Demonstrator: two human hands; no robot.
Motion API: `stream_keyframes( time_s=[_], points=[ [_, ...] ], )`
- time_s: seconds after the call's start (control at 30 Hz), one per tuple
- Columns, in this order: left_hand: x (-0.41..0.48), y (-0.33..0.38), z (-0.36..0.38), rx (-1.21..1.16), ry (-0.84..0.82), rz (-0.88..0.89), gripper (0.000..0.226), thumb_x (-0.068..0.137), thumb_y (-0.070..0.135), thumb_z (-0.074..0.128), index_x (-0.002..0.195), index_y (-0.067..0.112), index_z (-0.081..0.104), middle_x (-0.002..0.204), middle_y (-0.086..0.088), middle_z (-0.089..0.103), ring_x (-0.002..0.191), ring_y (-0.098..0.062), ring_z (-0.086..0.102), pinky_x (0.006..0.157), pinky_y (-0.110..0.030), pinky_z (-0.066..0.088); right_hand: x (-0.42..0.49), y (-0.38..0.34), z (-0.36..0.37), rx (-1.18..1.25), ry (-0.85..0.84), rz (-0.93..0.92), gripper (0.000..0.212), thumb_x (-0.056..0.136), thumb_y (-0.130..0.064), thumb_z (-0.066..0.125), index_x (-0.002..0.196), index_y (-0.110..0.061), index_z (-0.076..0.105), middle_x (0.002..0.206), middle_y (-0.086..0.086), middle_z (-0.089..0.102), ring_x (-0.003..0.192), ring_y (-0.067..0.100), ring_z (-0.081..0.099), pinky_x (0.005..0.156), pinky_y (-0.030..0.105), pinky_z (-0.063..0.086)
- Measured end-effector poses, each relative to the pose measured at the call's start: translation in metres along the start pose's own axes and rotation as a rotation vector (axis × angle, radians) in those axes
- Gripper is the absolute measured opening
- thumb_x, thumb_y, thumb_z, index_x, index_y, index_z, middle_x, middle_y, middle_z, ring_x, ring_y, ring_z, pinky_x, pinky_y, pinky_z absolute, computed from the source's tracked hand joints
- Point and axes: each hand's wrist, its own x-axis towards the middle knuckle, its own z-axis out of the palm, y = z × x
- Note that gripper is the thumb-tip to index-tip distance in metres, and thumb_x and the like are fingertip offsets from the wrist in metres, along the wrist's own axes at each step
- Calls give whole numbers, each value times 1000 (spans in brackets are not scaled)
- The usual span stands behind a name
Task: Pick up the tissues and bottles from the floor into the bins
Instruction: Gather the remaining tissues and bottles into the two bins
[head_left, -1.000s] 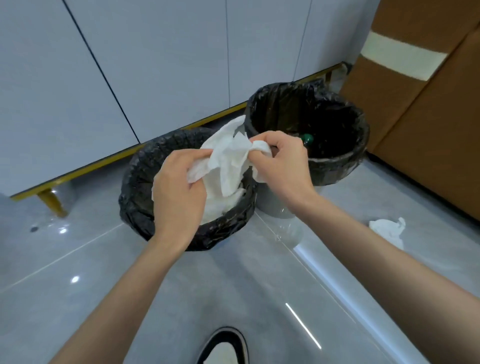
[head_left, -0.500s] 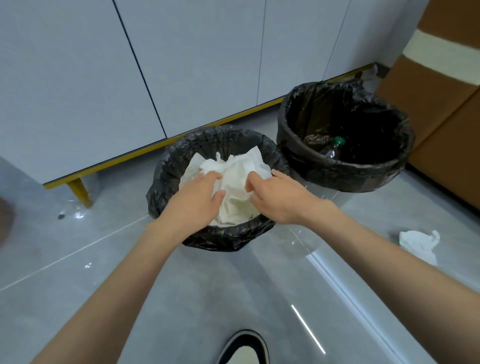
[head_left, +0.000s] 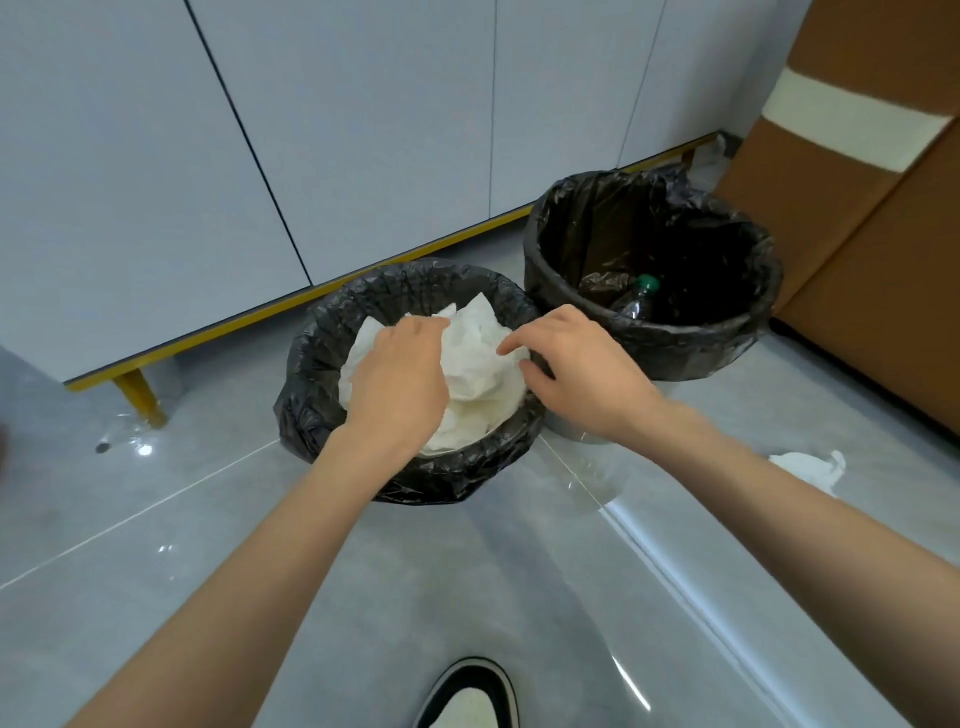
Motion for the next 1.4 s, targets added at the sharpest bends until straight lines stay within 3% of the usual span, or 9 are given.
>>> stream_keyframes(
  time_s=[0.17,0.27,0.43,0.67,0.97,1.13,1.3,1.4],
  points=[
    [-17,43,0,-166,122,154,39,98,14,41,136,26,46,137,6,51,126,-15,44,97,-32,39,-41,21,-16,155,150,91,26,92,-11,51,110,-23,67,109,-10,65,106,12,51,92,26,43],
    [-28,70,8,-244,137,232,35,98,21,43,131,28,51,130,9,56,119,-13,50,95,-31,42,-68,36,-20,177,149,134,26,90,-9,53,108,-23,66,106,-10,65,101,9,57,91,29,47],
    [-46,119,46,-309,1,386,34,96,20,46,129,28,52,123,10,58,111,-13,53,92,-33,46,-119,72,-22,143,50,345,28,90,-12,52,113,-21,64,113,-7,65,94,13,60,86,35,49],
    [-51,163,114,-291,-237,403,35,93,13,50,125,24,57,123,6,62,112,-18,58,97,-33,42,-215,138,-4,117,-89,685,29,91,-16,49,114,-26,63,109,-10,61,95,15,60,82,33,49],
    [-71,240,179,-135,-491,539,37,94,18,44,130,27,51,125,8,59,110,-19,57,93,-32,44,-356,193,-6,74,-35,1131,35,89,-11,49,120,-21,60,128,1,57,109,20,57,88,32,48],
    [-96,283,205,-63,-631,648,39,96,22,42,134,28,45,129,8,56,114,-18,55,95,-32,43,-440,206,-9,90,31,1408,40,88,-11,52,129,-15,53,143,7,38,125,23,45,96,34,42],
    [-104,314,224,-96,-739,651,40,94,22,46,134,25,46,127,5,58,112,-20,56,96,-35,44,-483,207,-2,104,-58,1484,50,89,-18,56,138,-16,47,156,15,16,140,32,26,110,35,30],
    [-108,325,234,-168,-752,582,39,93,21,47,132,23,48,125,4,59,112,-21,56,98,-36,44,-491,209,3,169,-97,1528,44,93,-22,53,136,-10,49,152,18,26,136,31,34,107,29,28]
  ],
)
